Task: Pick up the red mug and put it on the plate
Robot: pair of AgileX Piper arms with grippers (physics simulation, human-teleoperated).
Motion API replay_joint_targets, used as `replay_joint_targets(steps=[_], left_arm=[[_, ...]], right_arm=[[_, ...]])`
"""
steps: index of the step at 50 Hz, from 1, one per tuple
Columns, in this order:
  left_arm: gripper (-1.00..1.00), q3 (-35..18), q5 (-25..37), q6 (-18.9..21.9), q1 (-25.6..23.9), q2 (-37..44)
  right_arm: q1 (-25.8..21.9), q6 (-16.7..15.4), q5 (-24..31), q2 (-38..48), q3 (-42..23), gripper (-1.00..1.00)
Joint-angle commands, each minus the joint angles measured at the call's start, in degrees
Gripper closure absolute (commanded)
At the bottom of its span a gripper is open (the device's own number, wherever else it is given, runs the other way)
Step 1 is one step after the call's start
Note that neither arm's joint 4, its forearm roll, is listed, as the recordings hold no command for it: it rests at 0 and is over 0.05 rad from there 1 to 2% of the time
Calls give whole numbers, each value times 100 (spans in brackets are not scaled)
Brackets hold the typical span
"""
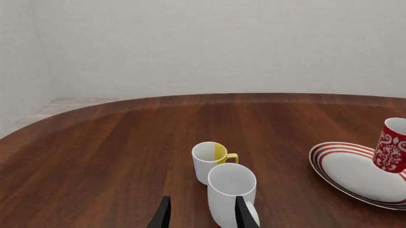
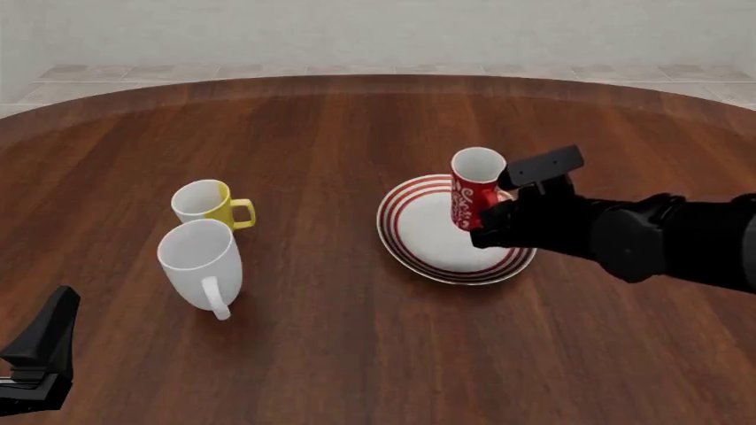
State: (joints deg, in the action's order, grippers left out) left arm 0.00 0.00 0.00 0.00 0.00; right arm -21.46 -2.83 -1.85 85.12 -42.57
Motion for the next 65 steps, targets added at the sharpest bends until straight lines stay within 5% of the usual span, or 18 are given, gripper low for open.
replay_joint_targets(steps=[1,65], left_arm=[[-100,0,0,0,0,0],[-100,0,0,0,0,0]], right_arm=[[18,44,-81,57,25,100],[-50,102,-324,537,-38,100]])
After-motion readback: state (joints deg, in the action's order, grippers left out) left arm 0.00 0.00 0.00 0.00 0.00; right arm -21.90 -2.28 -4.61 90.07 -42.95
